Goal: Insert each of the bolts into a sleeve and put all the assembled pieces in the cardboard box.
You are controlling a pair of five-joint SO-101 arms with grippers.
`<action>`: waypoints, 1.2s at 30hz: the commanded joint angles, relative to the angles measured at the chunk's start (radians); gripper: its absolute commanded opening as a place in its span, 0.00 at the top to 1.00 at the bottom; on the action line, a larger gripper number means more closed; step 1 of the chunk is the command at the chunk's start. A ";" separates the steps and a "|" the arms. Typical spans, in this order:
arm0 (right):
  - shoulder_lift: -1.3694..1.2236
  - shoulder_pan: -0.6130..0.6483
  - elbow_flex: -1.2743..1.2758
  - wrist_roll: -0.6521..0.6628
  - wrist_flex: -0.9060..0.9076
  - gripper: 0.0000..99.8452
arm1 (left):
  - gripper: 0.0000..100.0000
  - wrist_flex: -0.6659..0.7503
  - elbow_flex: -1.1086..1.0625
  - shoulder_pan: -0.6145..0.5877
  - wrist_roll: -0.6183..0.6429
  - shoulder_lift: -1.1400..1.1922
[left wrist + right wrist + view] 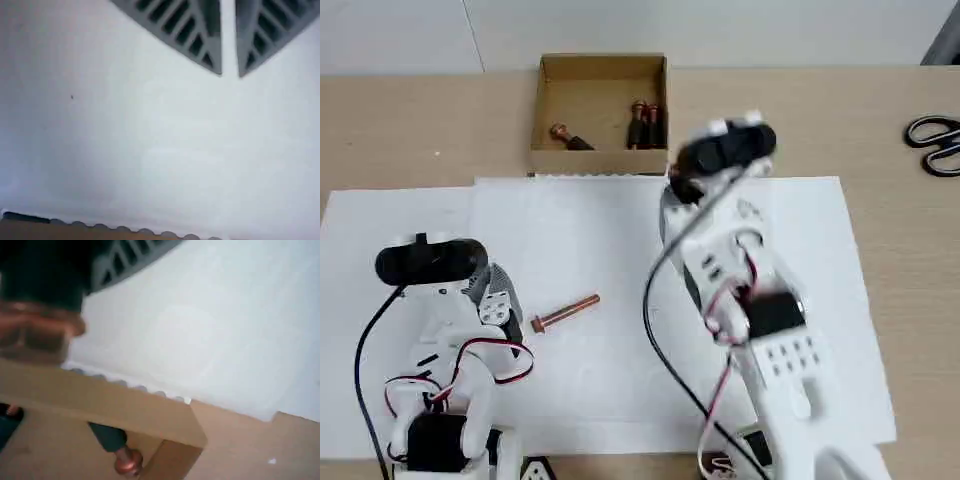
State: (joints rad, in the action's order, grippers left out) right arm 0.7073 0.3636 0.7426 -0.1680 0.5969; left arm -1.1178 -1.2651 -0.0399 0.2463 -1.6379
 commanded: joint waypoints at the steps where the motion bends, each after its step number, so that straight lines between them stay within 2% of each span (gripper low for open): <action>1: -0.203 -0.005 -0.238 -0.006 0.004 1.00 | 0.99 0.002 0.004 0.000 -0.002 -0.008; 9: -0.688 -0.007 -0.744 0.068 0.005 1.00 | 0.99 0.002 0.004 0.002 -0.002 -0.008; 16: -1.015 0.001 -1.134 0.117 0.021 1.00 | 0.99 0.002 0.004 0.002 0.000 -0.008; 36: -1.804 0.004 -1.959 0.126 0.033 1.00 | 0.99 -0.003 0.004 -0.005 -0.002 -0.008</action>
State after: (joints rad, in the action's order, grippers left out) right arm -1.0710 0.3636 -1.0694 -0.0545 0.6260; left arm -1.1178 -1.2651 -0.0399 0.2463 -1.6379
